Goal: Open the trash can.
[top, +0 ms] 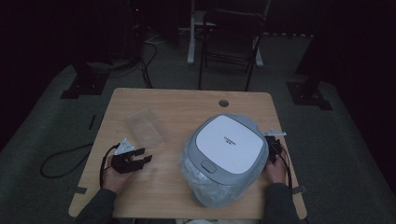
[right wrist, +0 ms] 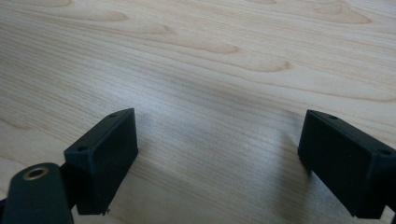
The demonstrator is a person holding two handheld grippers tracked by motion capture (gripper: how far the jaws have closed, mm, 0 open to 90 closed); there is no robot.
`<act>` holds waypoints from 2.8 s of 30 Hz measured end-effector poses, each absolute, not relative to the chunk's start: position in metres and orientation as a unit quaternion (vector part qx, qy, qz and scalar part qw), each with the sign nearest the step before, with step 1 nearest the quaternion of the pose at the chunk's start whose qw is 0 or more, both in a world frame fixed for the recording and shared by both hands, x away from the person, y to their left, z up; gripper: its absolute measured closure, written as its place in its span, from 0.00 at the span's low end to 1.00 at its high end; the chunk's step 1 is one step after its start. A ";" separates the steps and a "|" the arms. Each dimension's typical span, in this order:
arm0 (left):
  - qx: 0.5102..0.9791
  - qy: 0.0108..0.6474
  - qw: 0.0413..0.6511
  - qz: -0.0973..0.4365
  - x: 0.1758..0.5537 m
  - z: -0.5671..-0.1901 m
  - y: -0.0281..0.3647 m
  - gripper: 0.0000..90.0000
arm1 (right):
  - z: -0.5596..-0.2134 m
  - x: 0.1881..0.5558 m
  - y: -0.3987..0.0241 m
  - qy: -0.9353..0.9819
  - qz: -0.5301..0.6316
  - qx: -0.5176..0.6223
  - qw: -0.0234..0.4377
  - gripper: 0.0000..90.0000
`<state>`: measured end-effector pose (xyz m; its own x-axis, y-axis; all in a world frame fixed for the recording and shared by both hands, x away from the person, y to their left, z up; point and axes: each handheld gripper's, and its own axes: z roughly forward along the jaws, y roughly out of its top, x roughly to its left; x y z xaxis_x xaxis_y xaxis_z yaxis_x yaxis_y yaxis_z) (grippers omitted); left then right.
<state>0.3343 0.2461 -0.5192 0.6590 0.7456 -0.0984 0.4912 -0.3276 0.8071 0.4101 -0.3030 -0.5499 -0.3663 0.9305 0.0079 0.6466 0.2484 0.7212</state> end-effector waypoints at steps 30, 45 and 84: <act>0.780 0.405 0.462 0.116 0.337 -0.502 0.256 0.59 | -0.549 0.395 -0.297 0.735 0.323 0.548 0.234 0.21; 0.780 0.386 0.478 0.119 0.339 -0.481 0.253 0.63 | -0.550 0.395 -0.296 0.740 0.323 0.543 0.231 0.17; 0.797 0.316 0.503 0.111 0.342 -0.420 0.227 0.64 | -0.550 0.395 -0.296 0.740 0.322 0.543 0.232 0.17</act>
